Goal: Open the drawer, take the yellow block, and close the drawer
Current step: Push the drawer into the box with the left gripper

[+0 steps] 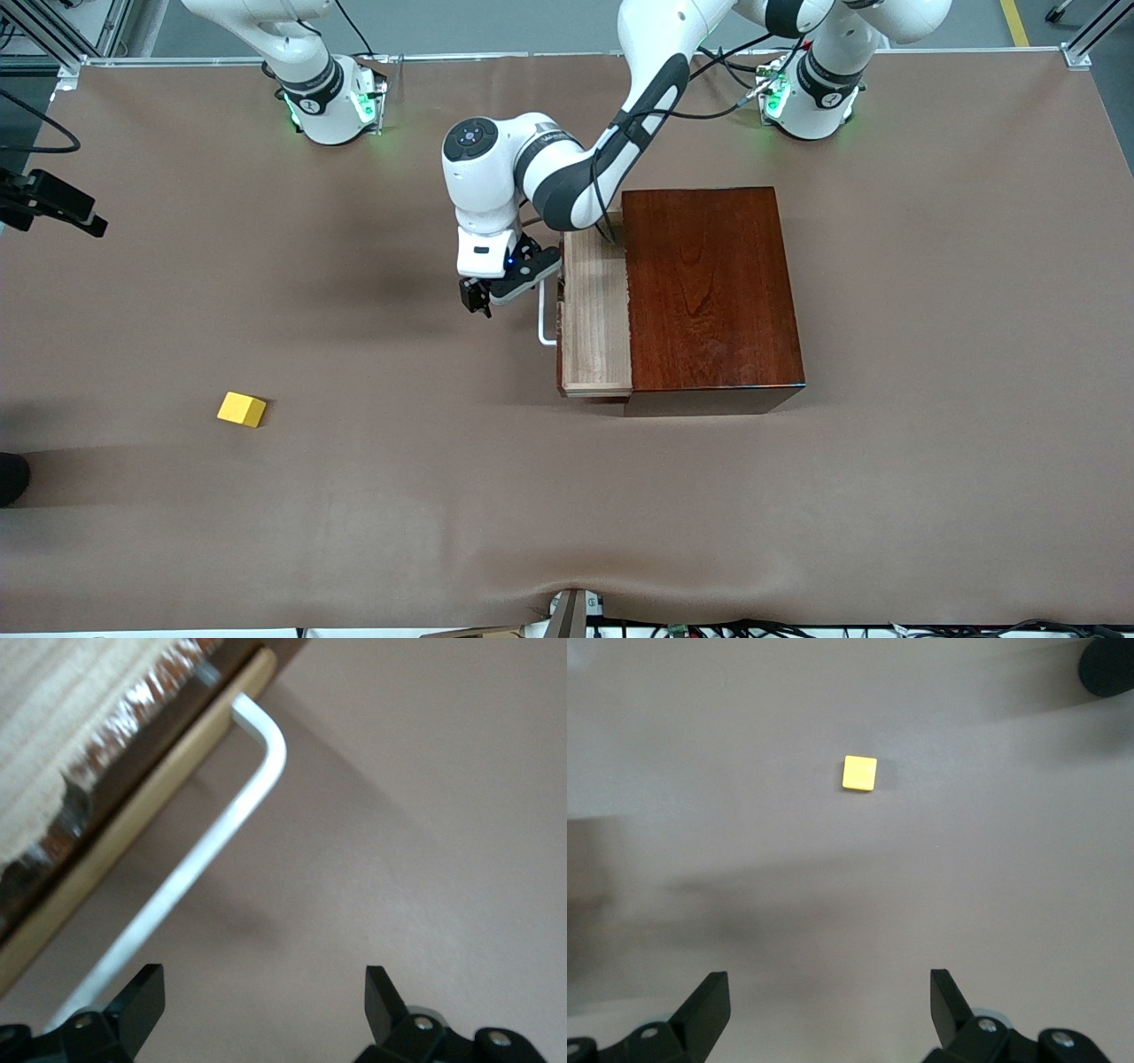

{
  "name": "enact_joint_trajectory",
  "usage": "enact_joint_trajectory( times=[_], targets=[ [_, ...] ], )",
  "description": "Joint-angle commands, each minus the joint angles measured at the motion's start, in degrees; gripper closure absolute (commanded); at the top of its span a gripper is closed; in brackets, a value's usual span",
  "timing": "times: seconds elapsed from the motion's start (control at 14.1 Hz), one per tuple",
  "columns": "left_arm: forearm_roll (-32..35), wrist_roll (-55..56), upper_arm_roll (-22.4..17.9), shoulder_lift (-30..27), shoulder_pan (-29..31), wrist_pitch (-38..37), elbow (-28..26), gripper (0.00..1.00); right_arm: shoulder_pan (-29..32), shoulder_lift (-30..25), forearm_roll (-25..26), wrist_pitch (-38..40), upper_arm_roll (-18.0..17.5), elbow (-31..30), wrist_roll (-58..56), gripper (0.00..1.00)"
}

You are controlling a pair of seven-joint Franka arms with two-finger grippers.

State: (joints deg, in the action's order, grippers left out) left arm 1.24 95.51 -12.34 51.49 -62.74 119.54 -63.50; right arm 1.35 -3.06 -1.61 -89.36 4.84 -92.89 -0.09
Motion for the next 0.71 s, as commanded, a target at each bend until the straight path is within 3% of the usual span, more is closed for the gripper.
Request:
enact_joint_trajectory(
  times=[0.0, 0.64],
  targets=[
    [1.4, 0.3, -0.3, -0.4, 1.3, -4.6, 0.7, 0.0, -1.2, 0.0, 0.3, -0.8, -0.4, -0.6, 0.7, 0.0],
    [1.4, -0.2, -1.1, -0.6, 3.1, -15.7, -0.2, 0.0, -1.9, 1.0, 0.9, -2.3, -0.4, -0.7, 0.7, 0.0]
  ],
)
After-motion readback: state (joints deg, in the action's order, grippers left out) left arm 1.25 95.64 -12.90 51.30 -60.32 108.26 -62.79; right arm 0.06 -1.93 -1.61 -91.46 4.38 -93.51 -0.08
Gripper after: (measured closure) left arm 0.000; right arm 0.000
